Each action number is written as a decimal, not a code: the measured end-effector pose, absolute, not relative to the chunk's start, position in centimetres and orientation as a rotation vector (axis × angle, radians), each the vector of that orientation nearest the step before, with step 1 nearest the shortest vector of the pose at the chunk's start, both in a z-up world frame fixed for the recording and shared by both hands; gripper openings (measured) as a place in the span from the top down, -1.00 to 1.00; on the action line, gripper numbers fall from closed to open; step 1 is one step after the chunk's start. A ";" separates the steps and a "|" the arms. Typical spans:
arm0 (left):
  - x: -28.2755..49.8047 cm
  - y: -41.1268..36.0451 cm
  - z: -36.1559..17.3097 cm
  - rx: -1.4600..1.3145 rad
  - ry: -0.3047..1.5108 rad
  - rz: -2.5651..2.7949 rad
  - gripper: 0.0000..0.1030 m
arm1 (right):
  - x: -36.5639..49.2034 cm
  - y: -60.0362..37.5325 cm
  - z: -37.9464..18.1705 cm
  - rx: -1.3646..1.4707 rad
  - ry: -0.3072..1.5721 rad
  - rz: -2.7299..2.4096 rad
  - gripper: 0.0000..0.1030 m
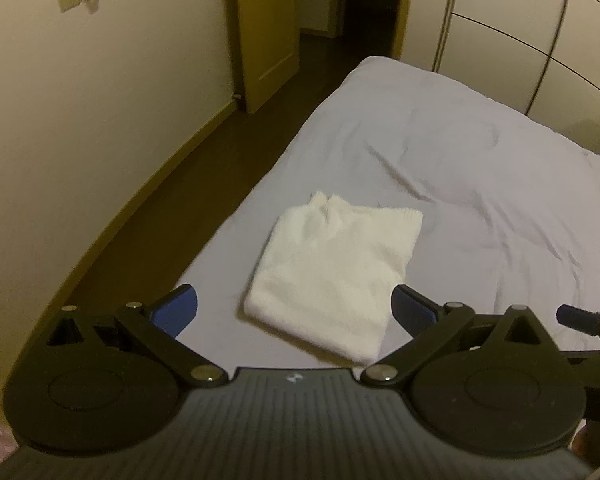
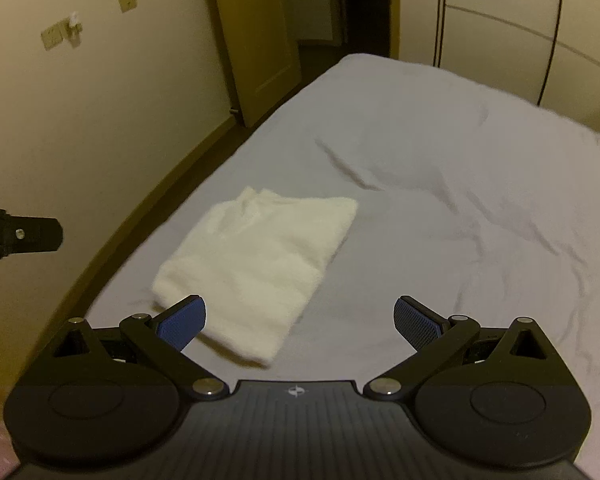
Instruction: Fold clothes
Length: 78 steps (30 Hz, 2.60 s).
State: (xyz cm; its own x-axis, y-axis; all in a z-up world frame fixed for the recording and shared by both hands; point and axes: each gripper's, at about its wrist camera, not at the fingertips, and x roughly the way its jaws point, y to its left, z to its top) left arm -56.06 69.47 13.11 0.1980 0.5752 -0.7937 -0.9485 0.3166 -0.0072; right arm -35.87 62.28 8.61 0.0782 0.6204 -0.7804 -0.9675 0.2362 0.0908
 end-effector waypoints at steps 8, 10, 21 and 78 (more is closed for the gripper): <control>-55.5 65.3 12.3 -0.598 0.766 1.263 -0.99 | -35.4 60.6 7.5 -0.661 0.688 1.239 -1.00; -55.3 64.3 12.1 -0.611 0.766 1.273 -0.99 | -34.5 60.1 7.3 -0.643 0.737 1.268 -1.00; -52.4 59.8 9.4 -0.687 0.829 1.275 -0.98 | -31.2 57.5 5.7 -0.686 0.818 1.348 -1.00; -47.9 63.8 3.2 -0.805 0.917 1.393 -0.98 | -27.1 66.3 0.3 -0.844 0.931 1.454 -1.00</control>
State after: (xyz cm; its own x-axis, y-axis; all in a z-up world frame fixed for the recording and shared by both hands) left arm -47.89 63.85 3.22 -0.0361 0.4477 -0.8935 -0.9976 0.0363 0.0585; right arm -27.07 66.27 0.31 -0.0849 0.4243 -0.9015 -0.9964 -0.0288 0.0803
